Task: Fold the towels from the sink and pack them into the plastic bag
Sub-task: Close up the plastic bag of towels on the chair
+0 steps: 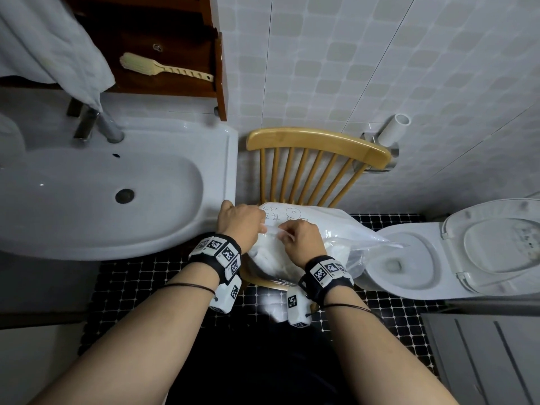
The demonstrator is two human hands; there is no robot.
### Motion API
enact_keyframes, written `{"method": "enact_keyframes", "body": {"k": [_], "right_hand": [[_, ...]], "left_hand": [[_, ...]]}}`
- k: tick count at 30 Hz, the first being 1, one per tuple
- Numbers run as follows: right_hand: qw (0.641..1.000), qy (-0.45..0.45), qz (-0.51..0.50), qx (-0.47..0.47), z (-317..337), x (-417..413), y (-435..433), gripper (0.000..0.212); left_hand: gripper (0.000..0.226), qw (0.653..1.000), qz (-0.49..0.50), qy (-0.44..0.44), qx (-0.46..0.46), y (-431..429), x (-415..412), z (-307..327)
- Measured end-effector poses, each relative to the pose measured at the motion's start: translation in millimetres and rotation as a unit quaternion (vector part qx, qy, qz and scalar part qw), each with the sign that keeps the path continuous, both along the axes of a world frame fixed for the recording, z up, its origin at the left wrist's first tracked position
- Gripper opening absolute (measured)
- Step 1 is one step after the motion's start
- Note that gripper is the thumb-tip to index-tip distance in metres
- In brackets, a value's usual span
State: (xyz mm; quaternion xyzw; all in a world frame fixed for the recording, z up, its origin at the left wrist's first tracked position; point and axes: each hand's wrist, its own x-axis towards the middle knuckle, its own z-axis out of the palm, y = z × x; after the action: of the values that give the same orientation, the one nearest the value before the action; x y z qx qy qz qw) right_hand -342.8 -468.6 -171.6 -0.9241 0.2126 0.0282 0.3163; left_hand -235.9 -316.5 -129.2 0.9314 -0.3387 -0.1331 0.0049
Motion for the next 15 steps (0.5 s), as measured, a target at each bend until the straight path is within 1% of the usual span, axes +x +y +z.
{"method": "enact_keyframes", "body": {"k": [2, 4, 8, 11, 15], "right_hand": [[1.0, 0.001, -0.007, -0.001, -1, -4, -2, 0.011], [1.0, 0.005, -0.01, -0.006, -2, -7, -3, 0.013], [0.999, 0.003, -0.01, -0.041, 1, -6, -4, 0.018], [0.999, -0.009, -0.007, -0.038, -1, -5, -3, 0.014], [0.999, -0.013, 0.005, -0.041, -3, -8, -4, 0.01]], "left_hand": [[0.012, 1.0, 0.012, 0.006, -0.012, 1, 0, -1], [0.005, 0.999, 0.019, 0.015, -0.026, 1, -2, 0], [0.021, 0.997, 0.015, 0.049, -0.056, -2, -5, 0], [0.008, 0.997, 0.03, 0.062, -0.046, -7, -7, 5], [0.011, 0.994, 0.061, 0.069, -0.052, -9, -12, 4]]}}
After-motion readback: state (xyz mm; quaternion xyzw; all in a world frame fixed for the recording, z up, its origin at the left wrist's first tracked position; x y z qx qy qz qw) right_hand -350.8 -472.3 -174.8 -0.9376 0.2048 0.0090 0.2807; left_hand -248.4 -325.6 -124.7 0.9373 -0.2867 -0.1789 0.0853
